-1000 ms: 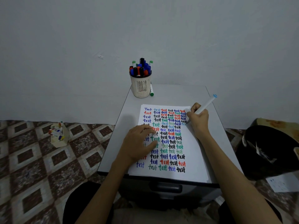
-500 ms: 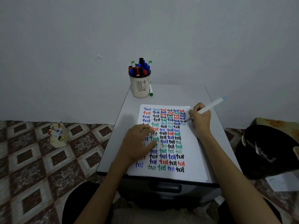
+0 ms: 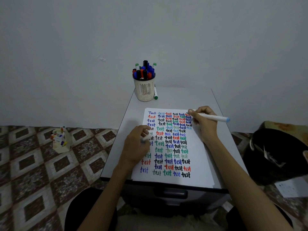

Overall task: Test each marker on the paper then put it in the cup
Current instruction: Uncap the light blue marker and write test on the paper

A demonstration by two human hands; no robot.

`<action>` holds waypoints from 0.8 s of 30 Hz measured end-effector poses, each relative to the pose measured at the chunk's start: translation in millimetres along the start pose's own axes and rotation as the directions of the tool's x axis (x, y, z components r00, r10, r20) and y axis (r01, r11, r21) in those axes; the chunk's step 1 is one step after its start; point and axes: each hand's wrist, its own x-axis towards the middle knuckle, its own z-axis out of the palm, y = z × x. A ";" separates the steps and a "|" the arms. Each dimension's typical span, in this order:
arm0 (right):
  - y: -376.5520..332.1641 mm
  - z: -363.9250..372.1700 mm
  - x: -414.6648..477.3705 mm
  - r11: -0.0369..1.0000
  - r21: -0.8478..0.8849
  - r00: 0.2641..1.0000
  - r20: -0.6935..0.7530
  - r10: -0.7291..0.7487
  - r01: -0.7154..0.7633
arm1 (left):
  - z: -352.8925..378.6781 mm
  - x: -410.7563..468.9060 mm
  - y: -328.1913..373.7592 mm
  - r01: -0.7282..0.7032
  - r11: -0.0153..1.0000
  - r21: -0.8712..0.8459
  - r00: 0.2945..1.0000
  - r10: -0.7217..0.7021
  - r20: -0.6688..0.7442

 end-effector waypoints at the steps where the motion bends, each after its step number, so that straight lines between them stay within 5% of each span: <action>1: -1.6 1.9 -4.0 0.999 0.036 0.999 0.051 0.010 -0.012 | -1.8 -0.1 1.1 0.022 0.998 -0.065 1.000 -0.023 -0.007; 7: -8.5 17.1 -38.9 0.960 0.143 0.895 0.414 0.163 -0.241 | -14.2 -2.2 2.4 0.144 0.906 -0.397 0.989 -0.150 0.016; 24: -6.5 21.6 -57.0 0.960 0.008 0.849 0.471 0.242 -0.278 | -15.3 -5.0 8.6 0.169 0.862 -0.477 0.985 -0.124 0.123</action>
